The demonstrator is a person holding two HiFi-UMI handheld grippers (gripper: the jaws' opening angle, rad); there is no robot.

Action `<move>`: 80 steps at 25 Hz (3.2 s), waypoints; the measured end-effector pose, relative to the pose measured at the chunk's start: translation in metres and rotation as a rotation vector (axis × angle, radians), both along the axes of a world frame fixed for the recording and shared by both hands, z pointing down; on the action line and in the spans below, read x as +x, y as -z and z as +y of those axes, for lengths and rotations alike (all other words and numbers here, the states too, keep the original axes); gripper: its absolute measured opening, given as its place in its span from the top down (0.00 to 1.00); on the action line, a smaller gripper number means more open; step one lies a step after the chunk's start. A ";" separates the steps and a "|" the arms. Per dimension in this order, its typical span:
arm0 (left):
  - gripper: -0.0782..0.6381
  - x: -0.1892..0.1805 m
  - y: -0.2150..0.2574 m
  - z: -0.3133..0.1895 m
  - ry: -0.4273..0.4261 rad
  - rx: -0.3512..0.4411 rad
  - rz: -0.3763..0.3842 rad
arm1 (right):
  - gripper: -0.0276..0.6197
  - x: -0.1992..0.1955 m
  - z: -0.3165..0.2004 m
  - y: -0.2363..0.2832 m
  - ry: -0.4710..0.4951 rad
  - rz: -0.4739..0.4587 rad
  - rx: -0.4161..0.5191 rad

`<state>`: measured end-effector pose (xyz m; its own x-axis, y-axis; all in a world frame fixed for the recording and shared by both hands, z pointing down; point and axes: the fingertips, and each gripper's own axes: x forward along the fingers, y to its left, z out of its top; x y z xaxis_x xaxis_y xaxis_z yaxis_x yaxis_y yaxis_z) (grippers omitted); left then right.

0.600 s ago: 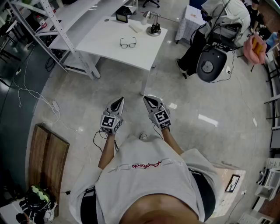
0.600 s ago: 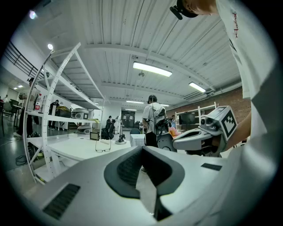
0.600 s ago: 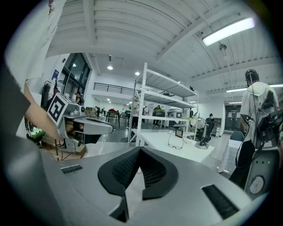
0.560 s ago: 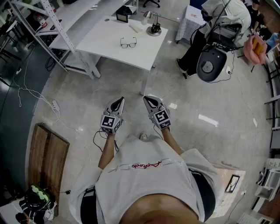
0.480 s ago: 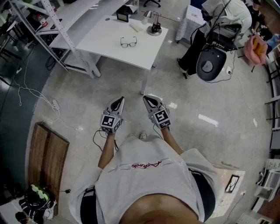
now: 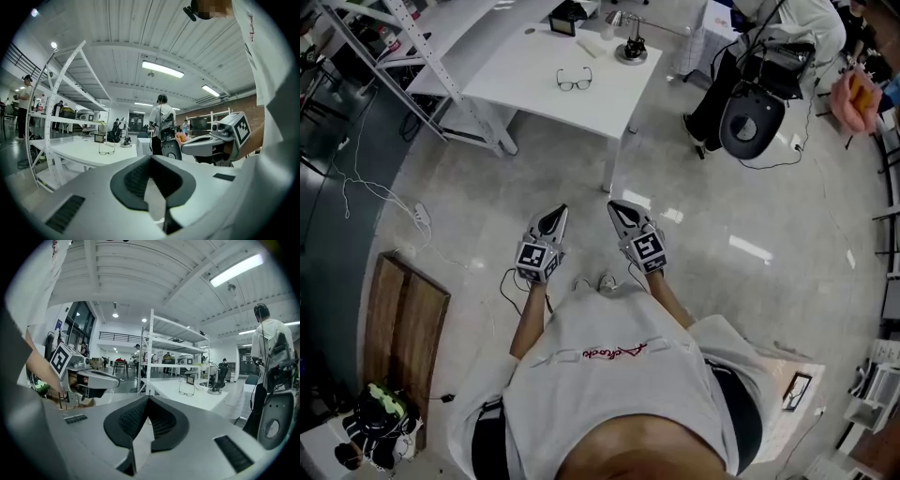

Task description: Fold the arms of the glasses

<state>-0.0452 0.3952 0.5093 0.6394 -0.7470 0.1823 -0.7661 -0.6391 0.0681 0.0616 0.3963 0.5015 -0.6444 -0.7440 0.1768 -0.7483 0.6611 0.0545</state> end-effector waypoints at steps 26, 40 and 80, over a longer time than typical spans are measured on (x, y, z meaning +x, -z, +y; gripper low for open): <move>0.86 0.040 -0.035 0.005 0.056 -0.086 0.002 | 0.97 0.034 0.007 -0.038 0.047 0.006 -0.079; 0.86 0.022 -0.040 -0.093 0.047 -0.077 0.044 | 0.97 0.013 -0.090 -0.034 0.054 0.033 -0.044; 0.86 -0.049 -0.073 -0.339 -0.046 -0.182 0.059 | 0.97 -0.038 -0.345 -0.056 -0.067 0.055 -0.121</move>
<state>-0.0944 0.0565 0.5825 0.6854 -0.6751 0.2728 -0.7279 -0.6463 0.2293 0.0238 0.0514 0.5579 -0.5813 -0.7559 0.3013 -0.7888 0.6143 0.0192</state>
